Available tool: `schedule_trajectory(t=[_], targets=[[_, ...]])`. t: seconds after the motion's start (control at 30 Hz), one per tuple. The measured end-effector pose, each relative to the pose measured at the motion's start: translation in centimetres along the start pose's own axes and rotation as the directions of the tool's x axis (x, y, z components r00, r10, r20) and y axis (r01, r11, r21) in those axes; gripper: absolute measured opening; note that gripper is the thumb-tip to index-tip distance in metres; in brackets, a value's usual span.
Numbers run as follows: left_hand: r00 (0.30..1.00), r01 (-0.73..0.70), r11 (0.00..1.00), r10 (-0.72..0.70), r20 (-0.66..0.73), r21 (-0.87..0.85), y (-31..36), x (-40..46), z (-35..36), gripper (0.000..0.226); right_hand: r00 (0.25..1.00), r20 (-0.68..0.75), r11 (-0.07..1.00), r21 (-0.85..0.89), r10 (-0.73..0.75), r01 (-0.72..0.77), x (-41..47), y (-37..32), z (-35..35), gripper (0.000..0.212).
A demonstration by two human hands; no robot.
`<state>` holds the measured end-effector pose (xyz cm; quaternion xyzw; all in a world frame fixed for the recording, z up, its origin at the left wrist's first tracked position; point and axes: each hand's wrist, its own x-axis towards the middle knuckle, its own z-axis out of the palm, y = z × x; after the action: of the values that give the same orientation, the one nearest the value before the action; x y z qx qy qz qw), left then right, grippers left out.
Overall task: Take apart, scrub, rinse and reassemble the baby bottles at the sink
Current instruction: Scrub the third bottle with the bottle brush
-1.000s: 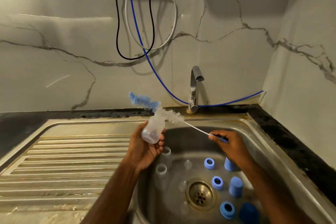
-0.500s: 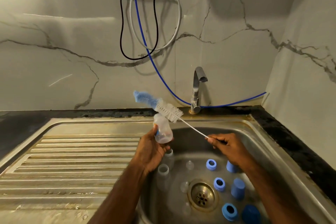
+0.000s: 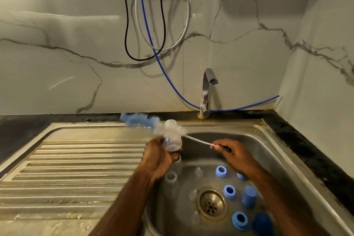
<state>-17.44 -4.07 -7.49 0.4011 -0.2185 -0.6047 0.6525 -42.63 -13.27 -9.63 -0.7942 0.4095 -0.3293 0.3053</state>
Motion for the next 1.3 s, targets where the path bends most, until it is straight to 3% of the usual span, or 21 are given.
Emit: schedule_trajectory(t=[0.07,0.2,0.33,0.5,0.63,0.8,0.93,1.07,1.23,1.3], targets=[[1.000,-0.027,0.999,0.028,0.008,-0.031,0.1,0.2,-0.3,0.057,1.000,0.013,1.000,-0.021,-0.010,0.010,-0.1,0.0,0.1,0.017],[0.997,0.040,0.999,-0.039,0.062,-0.006,-0.1,0.1,-0.3,0.060,0.991,-0.131,0.999,0.006,0.040,-0.040,0.1,-0.2,-0.2,0.016],[0.996,-0.060,0.998,0.060,0.060,-0.011,-0.1,0.2,-0.6,0.066,1.000,0.007,1.000,-0.004,0.005,-0.005,-0.3,0.1,-0.4,0.016],[0.999,0.007,0.999,-0.009,0.048,0.034,0.0,-0.2,-0.2,0.062,0.994,-0.104,0.998,-0.047,0.033,-0.038,-0.1,-0.1,-0.2,0.016],[0.997,-0.069,0.997,0.068,0.025,0.018,0.0,0.0,-0.6,0.064,0.999,0.041,0.999,-0.045,0.003,-0.002,-0.2,0.1,-0.5,0.015],[0.999,0.007,0.999,-0.009,0.051,0.040,0.1,-0.4,0.1,0.054,0.998,-0.051,0.998,-0.049,0.048,-0.051,0.0,-0.1,-0.2,0.016],[0.995,-0.043,0.999,0.046,0.087,-0.028,0.3,-0.6,-0.1,0.051,0.994,0.107,0.999,-0.038,-0.006,0.010,-0.4,-0.5,-0.6,0.017],[0.992,0.020,0.999,-0.017,0.129,-0.028,0.4,-0.8,0.2,0.051,0.999,-0.020,0.998,-0.025,0.049,-0.050,-0.2,-0.5,-0.2,0.015],[0.987,0.034,0.998,-0.024,0.156,-0.061,0.5,-1.1,0.3,0.054,0.995,0.094,0.999,0.028,-0.018,0.016,-0.4,-0.3,-0.5,0.015],[0.985,0.015,0.998,-0.003,0.170,-0.068,0.5,-1.1,0.2,0.052,0.998,0.066,1.000,0.004,-0.008,0.007,-0.4,-0.2,-0.5,0.016]])
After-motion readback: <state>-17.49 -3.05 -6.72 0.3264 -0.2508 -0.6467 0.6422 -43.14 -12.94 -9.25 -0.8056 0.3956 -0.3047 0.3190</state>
